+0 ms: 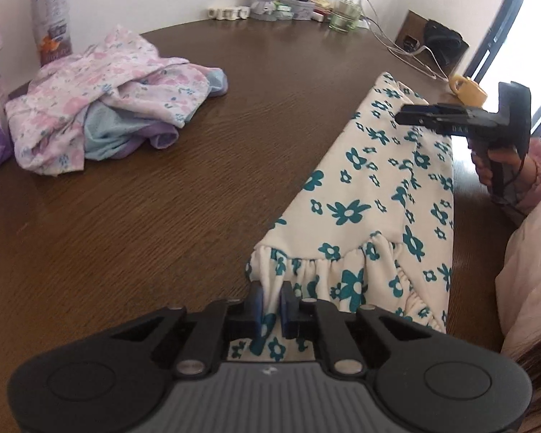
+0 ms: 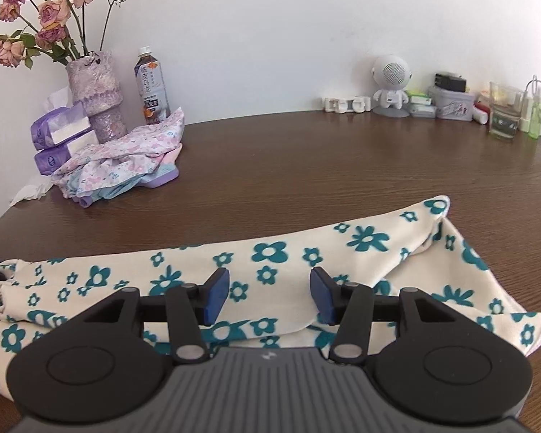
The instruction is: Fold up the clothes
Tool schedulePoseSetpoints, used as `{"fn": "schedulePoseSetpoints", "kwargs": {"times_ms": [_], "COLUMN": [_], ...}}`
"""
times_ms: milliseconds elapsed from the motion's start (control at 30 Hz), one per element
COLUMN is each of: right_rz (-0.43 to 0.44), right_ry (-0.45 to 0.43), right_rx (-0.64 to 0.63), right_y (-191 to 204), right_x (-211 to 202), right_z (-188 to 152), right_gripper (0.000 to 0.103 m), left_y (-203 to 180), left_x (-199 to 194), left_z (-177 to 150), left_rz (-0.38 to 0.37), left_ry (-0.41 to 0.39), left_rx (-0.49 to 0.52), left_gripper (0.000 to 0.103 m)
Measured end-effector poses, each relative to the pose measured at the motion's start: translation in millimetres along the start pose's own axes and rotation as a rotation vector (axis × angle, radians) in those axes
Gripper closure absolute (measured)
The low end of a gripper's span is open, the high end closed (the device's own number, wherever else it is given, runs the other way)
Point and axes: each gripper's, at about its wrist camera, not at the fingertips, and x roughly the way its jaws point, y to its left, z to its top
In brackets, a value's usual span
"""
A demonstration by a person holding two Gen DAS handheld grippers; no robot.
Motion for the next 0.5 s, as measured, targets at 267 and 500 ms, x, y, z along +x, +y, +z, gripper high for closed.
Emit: {"fn": "schedulePoseSetpoints", "kwargs": {"times_ms": [267, 500], "right_rz": [-0.043, -0.025], "right_ry": [-0.006, -0.007], "right_rx": [-0.025, -0.021], "right_y": [-0.4, -1.0], "right_x": [3.7, 2.6], "right_z": [-3.5, -3.2], "right_gripper": [0.044, 0.040], "left_y": [-15.1, -42.4], "left_x": [-6.9, -2.7], "left_z": [-2.0, -2.2], "left_rz": [0.145, 0.308], "left_ry": [-0.045, -0.041], "left_rx": [-0.155, -0.050], "left_gripper": [0.083, 0.059]}}
